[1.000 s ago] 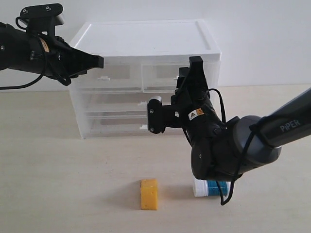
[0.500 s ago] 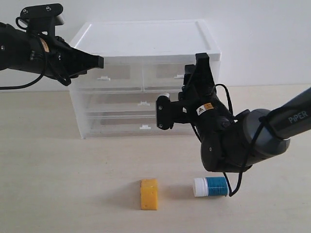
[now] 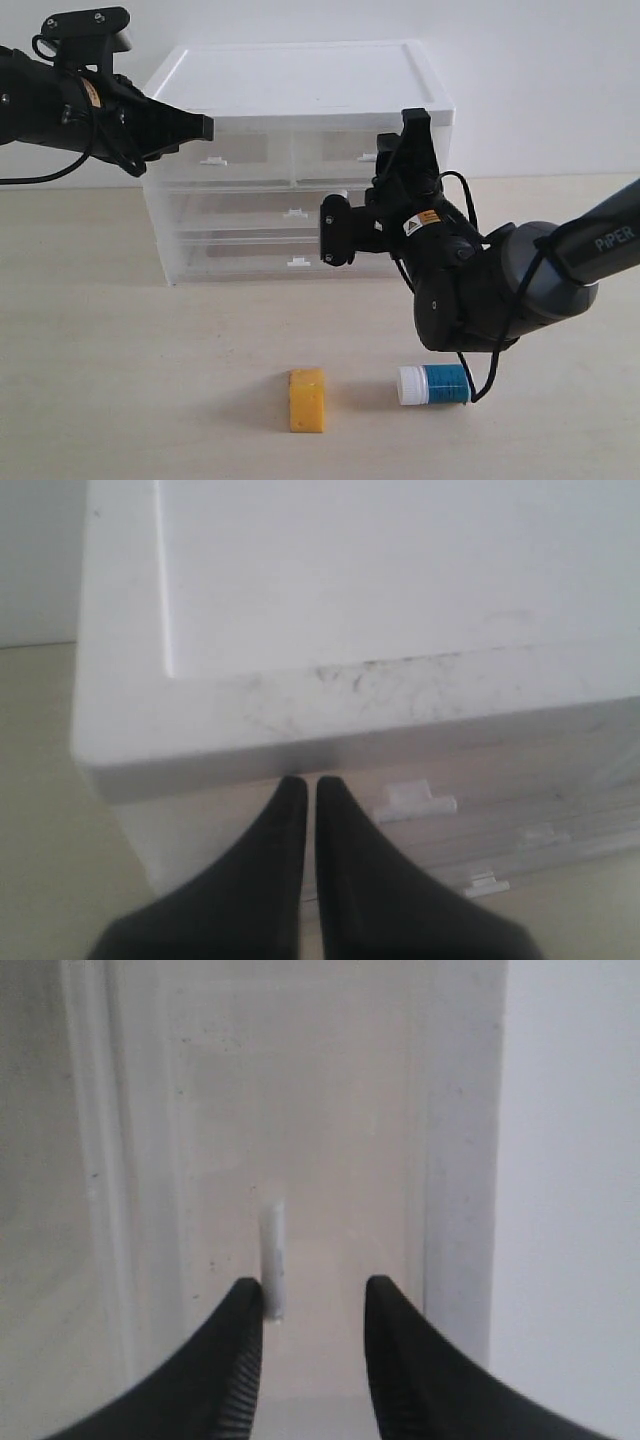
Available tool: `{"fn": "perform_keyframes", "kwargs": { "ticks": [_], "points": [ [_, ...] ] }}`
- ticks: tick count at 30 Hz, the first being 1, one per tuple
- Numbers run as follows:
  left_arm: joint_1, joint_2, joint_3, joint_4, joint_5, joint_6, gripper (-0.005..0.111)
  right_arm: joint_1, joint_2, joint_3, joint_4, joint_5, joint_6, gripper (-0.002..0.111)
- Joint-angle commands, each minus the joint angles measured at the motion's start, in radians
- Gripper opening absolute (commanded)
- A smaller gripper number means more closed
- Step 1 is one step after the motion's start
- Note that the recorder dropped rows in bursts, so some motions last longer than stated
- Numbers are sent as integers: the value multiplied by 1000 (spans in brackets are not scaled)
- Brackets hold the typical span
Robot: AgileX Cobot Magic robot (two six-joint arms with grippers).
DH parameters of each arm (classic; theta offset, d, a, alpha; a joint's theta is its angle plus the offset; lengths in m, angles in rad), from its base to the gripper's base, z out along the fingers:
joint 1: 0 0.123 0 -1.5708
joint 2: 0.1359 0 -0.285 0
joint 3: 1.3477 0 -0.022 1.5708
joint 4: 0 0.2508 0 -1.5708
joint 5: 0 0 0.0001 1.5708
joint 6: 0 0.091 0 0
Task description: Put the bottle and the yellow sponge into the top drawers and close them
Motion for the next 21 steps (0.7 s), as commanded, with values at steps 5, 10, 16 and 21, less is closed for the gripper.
{"fn": "perform_keyframes", "kwargs": {
  "ticks": [5,10,16,21],
  "points": [
    [5,22,-7,8,-72,-3,4,-4,-6,-5,-28,-2,42,29],
    [5,22,-7,8,-72,-3,4,-4,-6,-5,-28,-2,36,4],
    [5,22,-7,8,-72,-3,4,-4,-6,-46,33,64,34,0],
    [5,22,-7,8,-72,-3,4,-4,-6,-62,27,65,34,0]
  ]
}}
